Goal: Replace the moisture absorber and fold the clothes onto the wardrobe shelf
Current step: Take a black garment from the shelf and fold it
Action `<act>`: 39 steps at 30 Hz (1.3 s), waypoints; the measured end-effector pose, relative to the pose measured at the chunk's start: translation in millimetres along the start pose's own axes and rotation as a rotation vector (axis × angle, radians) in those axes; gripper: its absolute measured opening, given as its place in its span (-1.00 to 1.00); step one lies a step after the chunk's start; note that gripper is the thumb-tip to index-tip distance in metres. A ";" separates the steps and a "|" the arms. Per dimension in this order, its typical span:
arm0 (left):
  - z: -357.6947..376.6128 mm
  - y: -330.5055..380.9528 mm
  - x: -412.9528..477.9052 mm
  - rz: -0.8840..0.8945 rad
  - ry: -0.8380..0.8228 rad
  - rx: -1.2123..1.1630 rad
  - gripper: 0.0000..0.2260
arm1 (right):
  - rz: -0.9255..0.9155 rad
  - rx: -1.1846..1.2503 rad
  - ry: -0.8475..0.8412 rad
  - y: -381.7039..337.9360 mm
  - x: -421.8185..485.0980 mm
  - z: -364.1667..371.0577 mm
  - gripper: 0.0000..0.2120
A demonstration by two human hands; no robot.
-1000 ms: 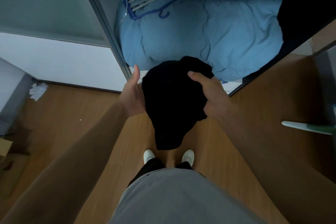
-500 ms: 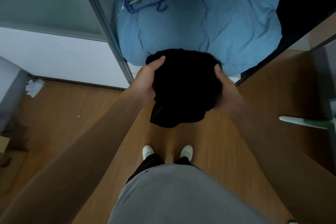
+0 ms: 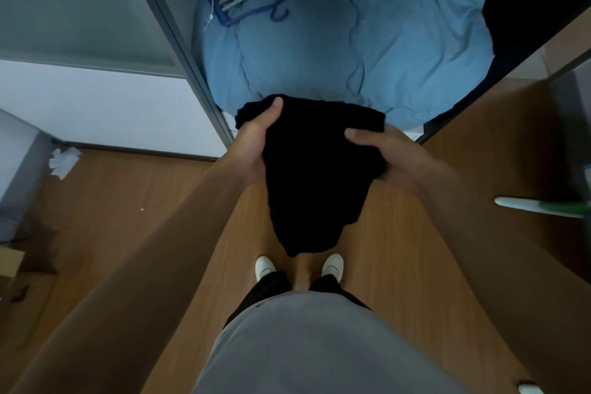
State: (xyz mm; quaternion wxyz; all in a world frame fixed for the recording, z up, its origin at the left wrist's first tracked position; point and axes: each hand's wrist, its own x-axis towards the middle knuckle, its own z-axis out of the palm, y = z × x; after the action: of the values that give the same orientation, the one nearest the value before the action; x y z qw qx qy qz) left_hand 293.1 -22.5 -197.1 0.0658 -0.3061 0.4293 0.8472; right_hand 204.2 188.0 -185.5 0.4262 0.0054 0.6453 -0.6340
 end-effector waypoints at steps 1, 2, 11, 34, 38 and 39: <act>-3.1 1.2 1.6 -0.007 0.016 -0.031 -0.61 | 0.004 -0.079 0.008 3.7 0.4 -2.8 -0.65; -7.5 2.4 3.3 -0.015 0.029 -0.047 -0.60 | -0.002 -0.142 0.020 7.8 0.5 -4.0 -0.67; -35.8 21.5 15.6 0.012 0.169 0.166 -0.60 | -0.120 -0.059 0.304 13.6 12.3 -9.8 -0.77; -22.9 30.0 33.4 0.004 0.118 0.428 -0.71 | -0.241 -1.048 0.046 5.7 17.6 -2.3 -0.25; -18.9 30.9 28.1 -0.068 0.066 0.441 -0.70 | -0.323 -1.273 0.221 14.5 21.4 4.1 -0.60; -19.2 31.9 27.0 -0.079 0.052 0.441 -0.68 | -0.349 -1.289 0.273 15.7 21.6 3.5 -0.71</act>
State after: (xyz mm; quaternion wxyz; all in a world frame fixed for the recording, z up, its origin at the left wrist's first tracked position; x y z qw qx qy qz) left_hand 268.4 -61.1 -199.2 0.1529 -0.3227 0.5933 0.7215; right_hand 200.9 176.6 -209.7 0.1504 -0.2740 0.9334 -0.1760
